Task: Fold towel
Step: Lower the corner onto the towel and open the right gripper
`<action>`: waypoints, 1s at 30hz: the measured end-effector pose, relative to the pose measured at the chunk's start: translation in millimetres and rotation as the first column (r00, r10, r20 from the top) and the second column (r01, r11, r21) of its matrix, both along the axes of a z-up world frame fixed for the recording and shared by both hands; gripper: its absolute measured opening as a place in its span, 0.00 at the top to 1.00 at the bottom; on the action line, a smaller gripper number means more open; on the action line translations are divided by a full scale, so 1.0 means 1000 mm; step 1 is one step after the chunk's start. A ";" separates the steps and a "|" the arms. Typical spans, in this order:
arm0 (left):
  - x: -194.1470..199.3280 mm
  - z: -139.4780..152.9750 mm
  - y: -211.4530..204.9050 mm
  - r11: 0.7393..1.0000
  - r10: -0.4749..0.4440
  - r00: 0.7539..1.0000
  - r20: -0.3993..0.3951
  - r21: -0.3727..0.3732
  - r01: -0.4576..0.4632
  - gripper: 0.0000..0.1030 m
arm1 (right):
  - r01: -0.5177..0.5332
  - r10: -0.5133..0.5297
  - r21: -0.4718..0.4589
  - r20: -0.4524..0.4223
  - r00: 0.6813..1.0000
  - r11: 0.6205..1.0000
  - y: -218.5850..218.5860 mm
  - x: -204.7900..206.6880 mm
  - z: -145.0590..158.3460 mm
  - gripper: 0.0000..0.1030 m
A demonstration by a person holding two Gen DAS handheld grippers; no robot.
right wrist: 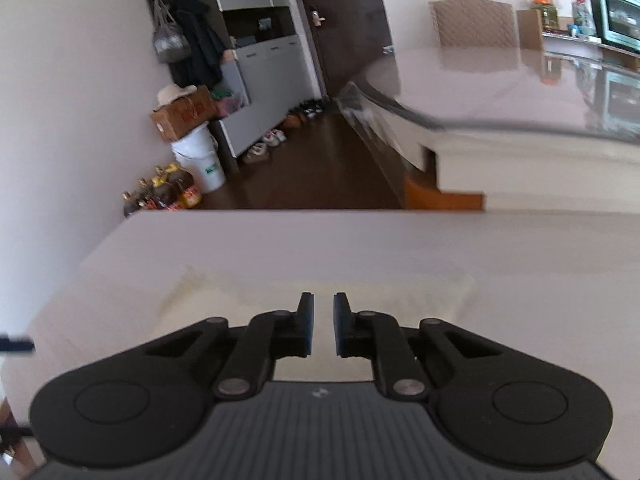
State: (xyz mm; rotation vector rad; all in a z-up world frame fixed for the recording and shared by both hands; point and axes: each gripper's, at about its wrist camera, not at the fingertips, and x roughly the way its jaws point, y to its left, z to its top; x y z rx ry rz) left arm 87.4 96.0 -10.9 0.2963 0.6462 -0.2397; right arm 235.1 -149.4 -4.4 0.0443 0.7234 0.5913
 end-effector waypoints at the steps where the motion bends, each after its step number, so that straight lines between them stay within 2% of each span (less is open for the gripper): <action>1: 0.006 -0.003 -0.003 1.000 -0.001 1.000 -0.004 0.010 0.001 0.14 | 0.007 -0.007 0.002 -0.003 1.000 1.000 -0.003 -0.001 -0.002 0.88; 7: 0.025 -0.019 -0.017 0.998 -0.006 0.999 -0.044 0.057 0.009 0.14 | 0.029 -0.030 -0.021 -0.018 0.999 0.999 -0.007 0.014 -0.018 0.88; 13: 0.018 -0.020 -0.023 0.999 0.008 0.998 -0.065 0.055 -0.004 0.15 | 0.028 -0.028 -0.020 -0.020 0.999 0.999 -0.005 0.038 -0.023 0.88; 15: 0.015 -0.021 -0.027 0.999 0.002 0.998 -0.070 0.051 0.002 0.15 | 0.028 -0.028 -0.019 -0.017 0.999 0.999 -0.006 0.045 -0.025 0.91; 21: 0.004 -0.021 -0.044 0.999 -0.030 0.996 -0.085 0.025 0.032 0.15 | 0.009 -0.009 -0.033 -0.013 1.000 0.999 -0.004 0.058 -0.026 0.91; 25: -0.004 -0.021 -0.054 0.998 -0.052 0.995 -0.086 0.024 0.055 0.15 | -0.008 0.009 -0.037 0.006 1.000 0.999 -0.005 0.047 -0.017 0.84; 27: -0.004 -0.019 -0.055 0.998 -0.062 0.994 -0.087 0.015 0.064 0.15 | -0.035 0.036 -0.015 0.037 0.999 0.999 -0.008 0.028 -0.006 0.83; 29: -0.004 -0.012 -0.047 0.998 -0.053 0.996 -0.073 -0.027 0.051 0.14 | -0.092 0.092 0.002 0.066 0.994 0.996 -0.009 0.004 0.005 0.81; 30: -0.003 -0.008 -0.042 0.999 -0.040 0.998 -0.058 -0.025 0.038 0.14 | -0.144 0.142 0.011 0.082 0.986 0.990 -0.009 -0.014 0.010 0.73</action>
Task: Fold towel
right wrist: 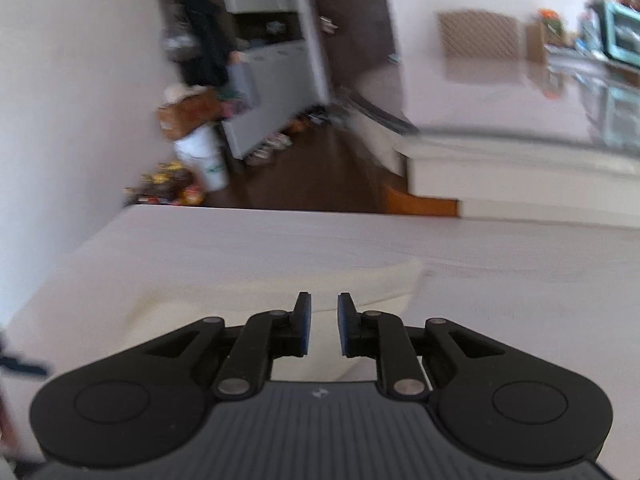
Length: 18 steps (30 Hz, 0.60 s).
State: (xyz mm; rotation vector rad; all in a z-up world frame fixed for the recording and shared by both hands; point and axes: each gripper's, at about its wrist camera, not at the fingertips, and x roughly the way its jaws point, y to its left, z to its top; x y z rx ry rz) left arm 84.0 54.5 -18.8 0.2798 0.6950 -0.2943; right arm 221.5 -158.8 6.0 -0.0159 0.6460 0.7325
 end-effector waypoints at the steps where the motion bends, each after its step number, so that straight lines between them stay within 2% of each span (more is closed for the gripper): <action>1: 0.000 0.003 0.004 1.000 0.013 1.000 0.016 0.017 -0.013 0.14 | -0.043 0.043 0.010 0.012 0.999 0.999 0.000 -0.016 0.004 0.64; 5: 0.005 0.008 0.023 0.996 0.059 0.997 0.051 0.065 -0.062 0.11 | -0.235 0.235 -0.014 0.074 0.969 0.972 0.008 -0.087 0.009 0.61; 10: 0.013 0.013 0.038 0.995 0.075 0.995 0.062 0.064 -0.079 0.10 | -0.423 0.438 -0.126 0.134 0.889 0.897 0.032 -0.165 -0.003 0.58; 16: 0.014 0.015 0.038 0.997 0.047 0.997 0.065 0.062 -0.051 0.10 | -0.436 0.529 -0.338 0.267 0.805 0.834 0.056 -0.216 -0.025 0.56; 18: 0.014 0.015 0.038 0.997 0.042 0.997 0.067 0.063 -0.046 0.10 | -0.419 0.541 -0.389 0.290 0.789 0.820 0.062 -0.225 -0.032 0.56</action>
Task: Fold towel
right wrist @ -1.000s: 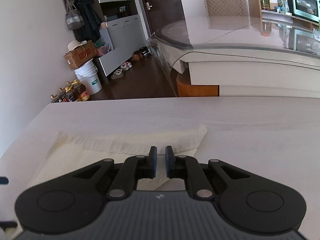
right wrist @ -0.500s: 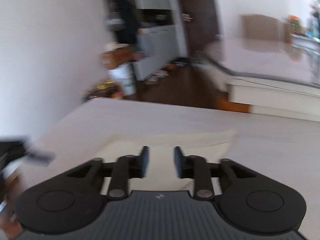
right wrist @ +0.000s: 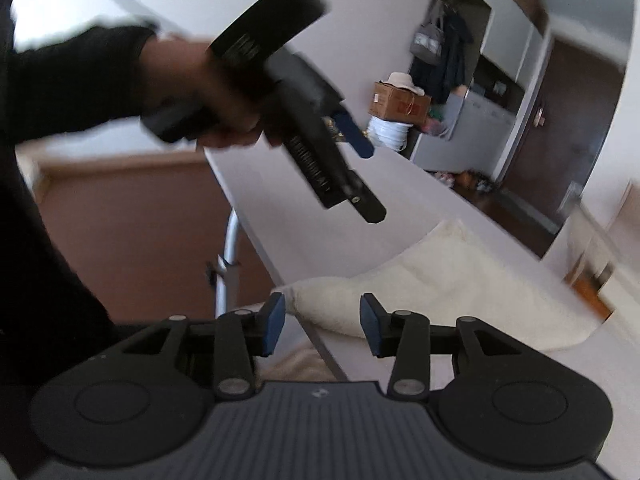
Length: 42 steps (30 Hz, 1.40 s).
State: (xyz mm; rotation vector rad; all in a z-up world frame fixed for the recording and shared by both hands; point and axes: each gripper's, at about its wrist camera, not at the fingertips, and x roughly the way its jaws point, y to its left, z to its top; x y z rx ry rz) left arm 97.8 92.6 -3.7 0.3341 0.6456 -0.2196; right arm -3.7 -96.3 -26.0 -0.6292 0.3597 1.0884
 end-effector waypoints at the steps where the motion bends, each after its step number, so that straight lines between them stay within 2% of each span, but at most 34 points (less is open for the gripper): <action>1: -0.001 0.000 0.001 1.000 -0.007 1.000 0.001 -0.001 0.007 0.10 | 0.004 -0.004 -0.014 0.026 1.000 1.000 0.003 -0.004 -0.004 0.56; 4: 0.000 0.000 0.001 1.000 -0.011 1.000 0.006 -0.001 0.011 0.10 | 0.019 -0.013 -0.049 0.115 0.993 0.999 0.014 -0.016 -0.014 0.56; 8: 0.002 -0.001 0.003 1.000 -0.014 1.000 0.007 -0.004 0.014 0.10 | 0.030 -0.018 -0.071 0.172 0.985 0.997 0.023 -0.021 -0.021 0.59; 11: 0.003 -0.002 0.004 1.000 -0.015 1.000 0.008 -0.007 0.015 0.10 | 0.025 -0.010 -0.083 0.183 0.983 0.996 0.026 -0.025 -0.024 0.70; 12: 0.004 -0.002 0.005 1.000 -0.014 1.000 0.008 -0.008 0.014 0.10 | 0.025 -0.009 -0.085 0.187 0.982 0.996 0.028 -0.025 -0.025 0.82; 14: 0.005 -0.002 0.007 1.000 -0.014 1.000 0.005 -0.009 0.014 0.10 | 0.027 -0.009 -0.090 0.201 0.980 0.996 0.028 -0.027 -0.023 0.84; 21: 0.025 0.001 0.003 0.998 -0.064 0.998 -0.017 0.011 0.064 0.10 | -0.006 0.006 -0.006 -0.010 1.000 1.000 -0.004 -0.020 0.014 0.85; 27: 0.058 0.000 -0.002 0.996 -0.082 0.996 -0.035 0.039 0.083 0.10 | -0.036 0.041 0.044 -0.107 0.993 0.998 -0.030 -0.020 0.032 0.85; 31: 0.073 -0.010 -0.009 0.990 -0.096 0.993 -0.075 0.099 0.103 0.10 | -0.048 0.056 0.056 -0.142 0.988 0.997 -0.040 -0.018 0.038 0.85; 35: 0.071 -0.018 -0.009 0.981 -0.110 0.988 -0.113 0.150 0.126 0.10 | -0.051 0.059 0.054 -0.164 0.985 0.997 -0.048 -0.008 0.044 0.85; 42: 0.073 -0.021 0.001 0.986 -0.104 0.985 -0.138 0.114 0.120 0.08 | -0.059 0.074 0.087 -0.185 0.980 0.994 -0.061 0.027 0.069 0.87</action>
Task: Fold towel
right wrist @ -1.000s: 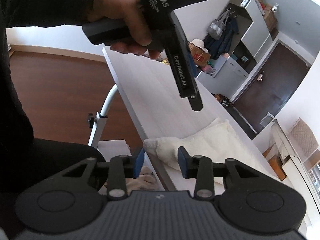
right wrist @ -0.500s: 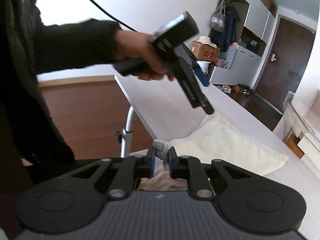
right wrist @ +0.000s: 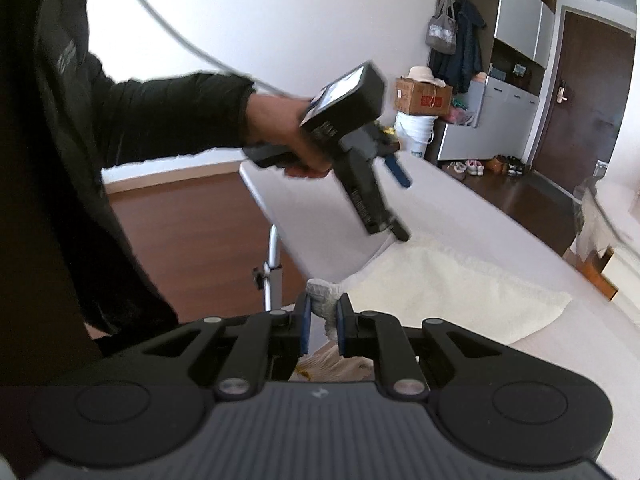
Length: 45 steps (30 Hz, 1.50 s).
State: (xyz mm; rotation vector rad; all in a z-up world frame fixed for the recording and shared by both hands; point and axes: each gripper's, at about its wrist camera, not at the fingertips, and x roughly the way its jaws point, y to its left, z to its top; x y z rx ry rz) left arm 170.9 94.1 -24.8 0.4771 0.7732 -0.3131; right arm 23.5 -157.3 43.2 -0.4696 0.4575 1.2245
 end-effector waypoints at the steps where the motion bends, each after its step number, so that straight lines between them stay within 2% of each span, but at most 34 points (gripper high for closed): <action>1: 0.001 0.000 0.000 1.000 -0.003 1.000 -0.001 0.001 0.003 0.08 | 0.001 -0.001 0.011 0.002 1.000 1.000 -0.002 0.007 0.005 0.87; 5: 0.003 0.000 0.001 1.000 -0.011 1.000 -0.010 -0.002 0.011 0.07 | 0.007 -0.007 0.063 -0.005 1.000 0.998 -0.011 0.039 0.022 0.87; 8: 0.005 0.003 0.005 1.000 0.003 1.000 -0.011 -0.024 -0.004 0.07 | -0.001 0.006 0.091 -0.055 0.998 0.996 -0.018 0.073 0.032 0.87; 13: -0.001 0.035 0.032 0.988 0.125 0.987 0.102 -0.103 -0.115 0.08 | -0.015 0.024 0.081 -0.103 0.994 0.997 -0.012 0.125 0.039 0.87; 16: -0.007 0.043 0.038 0.988 0.149 0.979 0.135 -0.064 -0.142 0.08 | 0.013 0.001 0.097 -0.143 0.990 0.995 -0.011 0.153 0.039 0.87; 18: -0.010 0.040 0.035 0.989 0.143 0.981 0.130 -0.046 -0.139 0.08 | 0.055 -0.032 0.114 -0.195 0.980 0.992 -0.011 0.182 0.035 0.87; 23: -0.011 0.024 0.022 0.994 0.113 0.989 0.096 -0.026 -0.111 0.08 | 0.244 -0.171 0.162 -0.369 0.914 0.956 -0.022 0.248 0.009 0.87; 25: -0.009 0.021 0.019 0.994 0.102 0.991 0.088 -0.034 -0.100 0.08 | 0.290 -0.208 0.147 -0.411 0.888 0.946 -0.024 0.262 -0.004 0.87; 29: -0.006 0.018 0.011 0.996 0.080 0.992 0.094 -0.044 -0.076 0.08 | 0.391 -0.297 0.094 -0.496 0.816 0.916 -0.026 0.294 -0.035 0.87; 36: -0.001 0.017 -0.002 0.998 0.049 0.993 0.111 -0.050 -0.044 0.08 | 0.467 -0.378 0.038 -0.532 0.758 0.883 -0.029 0.312 -0.067 0.85; 40: 0.006 0.010 -0.006 0.998 0.058 0.993 0.101 -0.042 -0.054 0.08 | 0.528 -0.428 0.050 -0.524 0.737 0.848 -0.035 0.318 -0.073 0.64; 41: 0.007 0.008 -0.007 0.998 0.061 0.993 0.098 -0.041 -0.057 0.08 | 0.545 -0.439 0.064 -0.519 0.733 0.836 -0.038 0.318 -0.072 0.64; 43: 0.009 0.003 -0.007 0.997 0.069 0.994 0.090 -0.033 -0.066 0.08 | 0.568 -0.460 0.093 -0.487 0.742 0.818 -0.043 0.312 -0.066 0.64; 45: 0.010 0.000 -0.007 0.997 0.077 0.993 0.090 -0.022 -0.075 0.08 | 0.567 -0.468 0.126 -0.436 0.769 0.814 -0.045 0.297 -0.057 0.66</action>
